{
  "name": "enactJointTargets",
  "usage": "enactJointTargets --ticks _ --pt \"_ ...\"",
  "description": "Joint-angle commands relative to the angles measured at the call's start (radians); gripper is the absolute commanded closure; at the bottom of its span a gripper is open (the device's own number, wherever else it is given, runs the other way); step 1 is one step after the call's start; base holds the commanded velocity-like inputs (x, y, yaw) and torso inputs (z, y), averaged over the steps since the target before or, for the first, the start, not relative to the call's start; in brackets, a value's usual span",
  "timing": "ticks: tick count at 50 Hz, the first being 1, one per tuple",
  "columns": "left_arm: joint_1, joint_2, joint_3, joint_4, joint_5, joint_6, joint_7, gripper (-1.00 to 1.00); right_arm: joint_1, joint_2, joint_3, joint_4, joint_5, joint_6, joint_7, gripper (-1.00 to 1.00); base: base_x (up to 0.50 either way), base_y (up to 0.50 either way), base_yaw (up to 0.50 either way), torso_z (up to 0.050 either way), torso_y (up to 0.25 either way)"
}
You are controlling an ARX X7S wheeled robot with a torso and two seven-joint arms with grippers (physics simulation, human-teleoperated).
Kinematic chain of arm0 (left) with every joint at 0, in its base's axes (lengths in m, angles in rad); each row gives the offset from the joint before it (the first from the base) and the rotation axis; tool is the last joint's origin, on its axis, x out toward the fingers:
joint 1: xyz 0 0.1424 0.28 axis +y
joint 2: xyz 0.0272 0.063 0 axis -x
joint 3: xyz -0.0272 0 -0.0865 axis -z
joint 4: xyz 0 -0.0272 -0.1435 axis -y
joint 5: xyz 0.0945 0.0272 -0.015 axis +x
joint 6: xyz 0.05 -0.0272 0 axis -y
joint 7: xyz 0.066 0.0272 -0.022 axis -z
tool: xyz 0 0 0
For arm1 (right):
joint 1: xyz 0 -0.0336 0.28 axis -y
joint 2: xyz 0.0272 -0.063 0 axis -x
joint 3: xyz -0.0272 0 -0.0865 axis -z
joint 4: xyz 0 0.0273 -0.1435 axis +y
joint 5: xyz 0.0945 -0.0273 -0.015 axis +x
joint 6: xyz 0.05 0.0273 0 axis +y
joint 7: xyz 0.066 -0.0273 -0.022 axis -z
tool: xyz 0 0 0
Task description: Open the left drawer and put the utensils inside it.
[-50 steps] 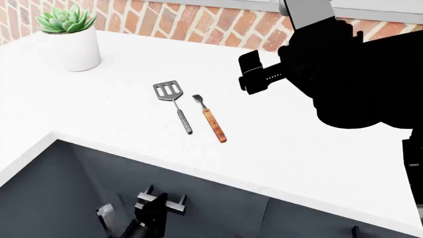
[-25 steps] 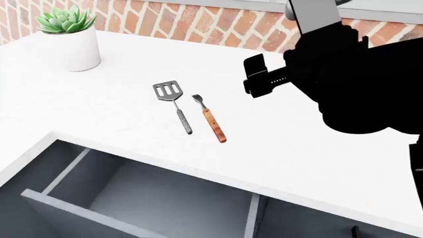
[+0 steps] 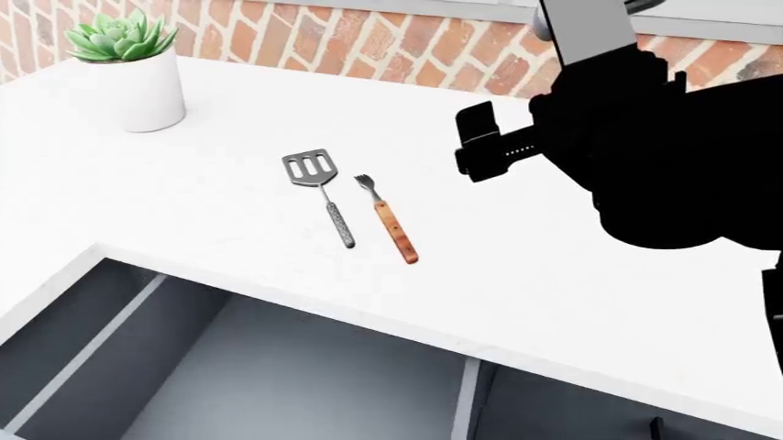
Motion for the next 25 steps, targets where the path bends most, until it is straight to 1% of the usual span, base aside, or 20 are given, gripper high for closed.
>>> enactJointTargets --ticks 1,2,3,4,6,10,12,14,16,17,18,19,20,21,22,23,24,25 --pt "0.111 -0.009 -0.25 -0.08 -0.113 0.039 -0.052 -1.0 -0.002 0.006 -0.007 0.003 -0.002 -0.01 -0.004 -1.0 0.0 0.0 0.0 0.0 0.0" --pt "0.136 0.004 -0.296 -0.05 -0.163 0.043 -0.074 -1.0 -0.001 0.006 -0.007 0.004 -0.001 -0.01 -0.001 -1.0 0.0 0.0 0.0 0.0 0.0" --pt "0.145 0.009 -0.318 -0.042 -0.192 0.038 -0.083 -1.0 -0.002 0.006 -0.007 0.002 0.001 -0.011 0.0 -1.0 0.0 0.0 0.0 0.0 0.0" --pt "0.167 0.027 -0.378 -0.023 -0.262 0.043 -0.105 -1.0 -0.003 0.007 -0.007 0.0 0.003 -0.012 0.001 -1.0 0.0 0.0 0.0 0.0 0.0" --pt "0.194 0.055 -0.45 0.004 -0.344 0.052 -0.117 -1.0 -0.003 0.008 -0.009 0.002 -0.001 -0.014 -0.003 -1.0 0.0 0.0 0.0 0.0 0.0" --pt "0.234 0.073 -0.527 0.015 -0.46 0.008 -0.092 -1.0 -0.004 0.008 -0.012 0.005 -0.004 -0.017 -0.004 -1.0 0.0 0.0 0.0 0.0 0.0" --pt "0.232 0.081 -0.576 -0.013 -0.539 0.012 -0.125 -1.0 -0.001 0.008 -0.012 0.005 0.0 -0.017 -0.001 -1.0 0.0 0.0 0.0 0.0 0.0" --pt "0.219 0.083 -0.591 -0.032 -0.555 0.033 -0.146 -1.0 0.001 0.008 -0.012 0.007 0.001 -0.017 0.0 -1.0 0.0 0.0 0.0 0.0 0.0" --pt "0.198 0.074 -0.579 -0.054 -0.533 0.052 -0.151 -1.0 0.003 0.008 -0.013 0.007 0.004 -0.016 0.003 -1.0 0.0 0.0 0.0 0.0 0.0" --pt "0.175 0.075 -0.572 -0.06 -0.504 0.11 -0.194 -1.0 0.005 0.007 -0.013 0.007 0.007 -0.016 0.006 -1.0 0.0 0.0 0.0 0.0 0.0" --pt "0.151 0.071 -0.547 -0.056 -0.442 0.176 -0.237 -1.0 0.006 0.007 -0.013 0.007 0.008 -0.017 0.006 -1.0 0.0 0.0 0.0 0.0 0.0" --pt "0.103 0.071 -0.478 -0.043 -0.292 0.324 -0.306 -1.0 0.008 0.006 -0.015 0.007 0.006 -0.017 0.006 -1.0 0.0 0.0 0.0 0.0 0.0" --pt "0.072 0.066 -0.474 -0.086 -0.271 0.343 -0.32 -1.0 0.008 0.006 -0.016 0.008 0.005 -0.017 0.006 -1.0 0.0 0.0 0.0 0.0 0.0" --pt "0.006 0.027 -0.383 -0.173 -0.153 0.384 -0.313 -1.0 0.01 0.006 -0.016 0.007 0.007 -0.017 0.009 -1.0 0.0 0.0 0.0 0.0 0.0" --pt "-0.034 0.015 -0.374 -0.243 -0.14 0.401 -0.311 -1.0 0.01 0.006 -0.016 0.006 0.008 -0.017 0.009 -1.0 0.0 0.0 0.0 0.0 0.0" --pt "-0.133 -0.02 -0.333 -0.393 -0.08 0.459 -0.278 -1.0 0.011 0.008 -0.015 0.005 0.008 -0.018 0.009 -1.0 0.0 0.0 0.0 0.0 0.0" --pt "-0.189 -0.046 -0.336 -0.526 -0.085 0.46 -0.26 -1.0 0.011 0.009 -0.015 0.005 0.009 -0.019 0.008 -1.0 0.0 0.0 0.0 0.0 0.0" --pt "-0.264 -0.084 -0.327 -0.674 -0.079 0.453 -0.213 -1.0 0.011 0.012 -0.013 0.003 0.009 -0.02 0.009 -1.0 0.0 0.0 0.0 0.0 0.0"
